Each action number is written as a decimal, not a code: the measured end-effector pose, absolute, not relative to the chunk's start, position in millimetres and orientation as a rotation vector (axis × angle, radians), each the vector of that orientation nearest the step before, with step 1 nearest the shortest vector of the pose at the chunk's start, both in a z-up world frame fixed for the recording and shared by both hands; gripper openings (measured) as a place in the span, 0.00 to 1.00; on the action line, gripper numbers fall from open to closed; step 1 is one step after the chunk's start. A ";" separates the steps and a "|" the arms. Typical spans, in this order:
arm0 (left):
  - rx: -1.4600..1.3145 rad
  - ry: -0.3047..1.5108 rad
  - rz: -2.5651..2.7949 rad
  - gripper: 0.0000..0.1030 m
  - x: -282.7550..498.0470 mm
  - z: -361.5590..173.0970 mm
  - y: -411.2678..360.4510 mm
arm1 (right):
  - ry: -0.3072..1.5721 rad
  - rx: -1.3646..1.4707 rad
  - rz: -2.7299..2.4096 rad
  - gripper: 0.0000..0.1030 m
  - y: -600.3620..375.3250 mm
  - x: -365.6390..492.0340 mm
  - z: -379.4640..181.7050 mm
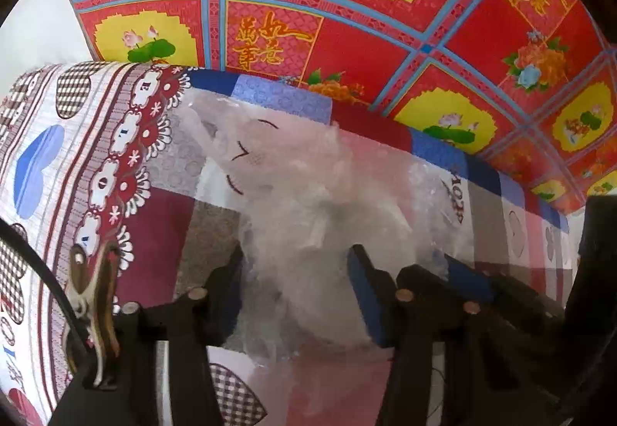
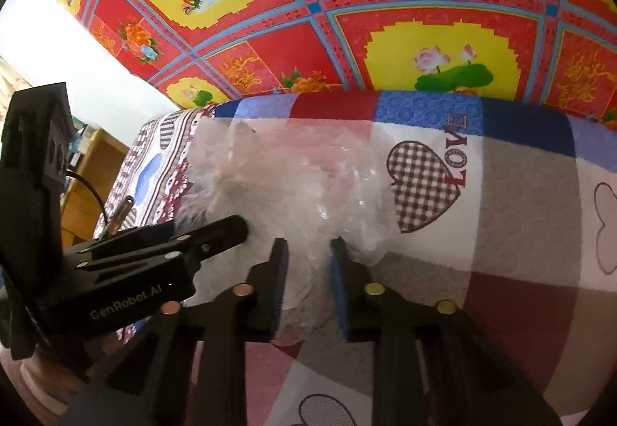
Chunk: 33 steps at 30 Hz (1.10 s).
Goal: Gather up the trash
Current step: 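Lower the left gripper onto the clear plastic bag and close it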
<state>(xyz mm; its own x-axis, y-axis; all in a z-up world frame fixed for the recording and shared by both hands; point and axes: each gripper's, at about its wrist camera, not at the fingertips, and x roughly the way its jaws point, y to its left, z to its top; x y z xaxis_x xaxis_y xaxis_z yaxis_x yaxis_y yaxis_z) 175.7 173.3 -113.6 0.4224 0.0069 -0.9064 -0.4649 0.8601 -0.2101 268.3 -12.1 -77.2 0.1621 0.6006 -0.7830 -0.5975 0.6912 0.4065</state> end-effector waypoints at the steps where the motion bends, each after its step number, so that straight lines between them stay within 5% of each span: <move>1: -0.454 1.111 0.316 0.43 176.2 -113.8 171.9 | 1.119 0.013 0.856 0.11 -13.5 268.6 -76.7; 10: -0.446 1.126 0.297 0.25 164.4 -108.0 172.2 | 1.083 0.049 0.860 0.09 -24.4 251.9 -59.1; 33: -0.383 1.040 0.147 0.24 79.8 -35.5 143.1 | 0.955 0.152 0.742 0.09 -85.3 144.4 -10.5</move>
